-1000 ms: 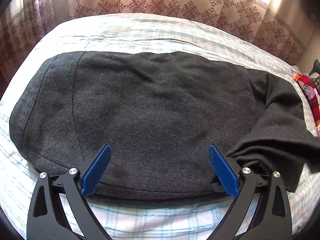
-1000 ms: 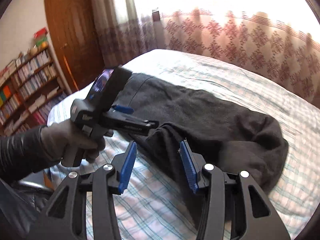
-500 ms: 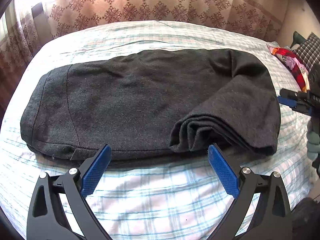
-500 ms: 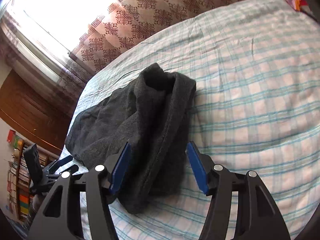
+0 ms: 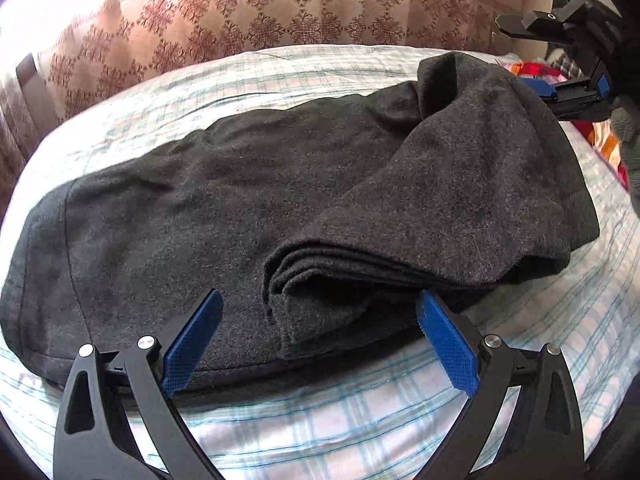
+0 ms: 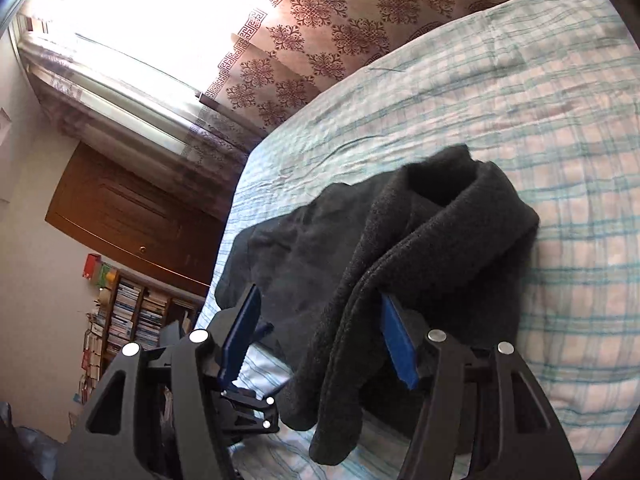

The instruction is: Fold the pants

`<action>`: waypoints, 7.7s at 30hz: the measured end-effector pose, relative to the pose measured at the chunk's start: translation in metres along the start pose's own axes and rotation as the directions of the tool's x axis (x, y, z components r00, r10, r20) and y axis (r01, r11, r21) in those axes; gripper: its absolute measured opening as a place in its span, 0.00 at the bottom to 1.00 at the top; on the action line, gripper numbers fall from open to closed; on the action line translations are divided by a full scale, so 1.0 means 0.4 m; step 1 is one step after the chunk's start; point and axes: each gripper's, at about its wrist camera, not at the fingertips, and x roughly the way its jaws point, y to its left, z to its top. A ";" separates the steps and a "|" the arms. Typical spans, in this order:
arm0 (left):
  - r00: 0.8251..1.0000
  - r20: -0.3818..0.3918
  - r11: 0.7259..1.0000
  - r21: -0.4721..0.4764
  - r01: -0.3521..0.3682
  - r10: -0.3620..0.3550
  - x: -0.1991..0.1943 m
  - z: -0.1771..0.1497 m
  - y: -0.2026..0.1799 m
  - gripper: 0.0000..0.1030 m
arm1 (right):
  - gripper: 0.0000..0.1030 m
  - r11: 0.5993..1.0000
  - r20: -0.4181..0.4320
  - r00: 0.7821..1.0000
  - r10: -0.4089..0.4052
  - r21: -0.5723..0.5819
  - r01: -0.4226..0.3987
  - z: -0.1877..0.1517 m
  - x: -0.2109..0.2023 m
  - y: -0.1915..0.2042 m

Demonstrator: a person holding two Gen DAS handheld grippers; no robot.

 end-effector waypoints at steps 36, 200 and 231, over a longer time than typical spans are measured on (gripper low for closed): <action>0.999 -0.036 0.986 -0.167 0.027 -0.034 0.093 0.042 0.066 0.97 | 0.65 0.855 -0.094 0.953 -0.287 -0.475 0.210 0.098 0.415 0.119; 0.980 0.089 0.965 0.175 -0.194 0.181 -0.053 -0.031 -0.236 0.96 | 0.39 0.585 -0.004 0.904 -0.427 -0.764 0.273 -0.044 0.575 0.706; 0.989 -0.085 0.985 0.137 -0.109 0.121 0.047 -0.062 -0.212 0.96 | 0.38 0.918 0.225 0.894 -0.387 0.002 0.396 -0.171 -0.124 0.027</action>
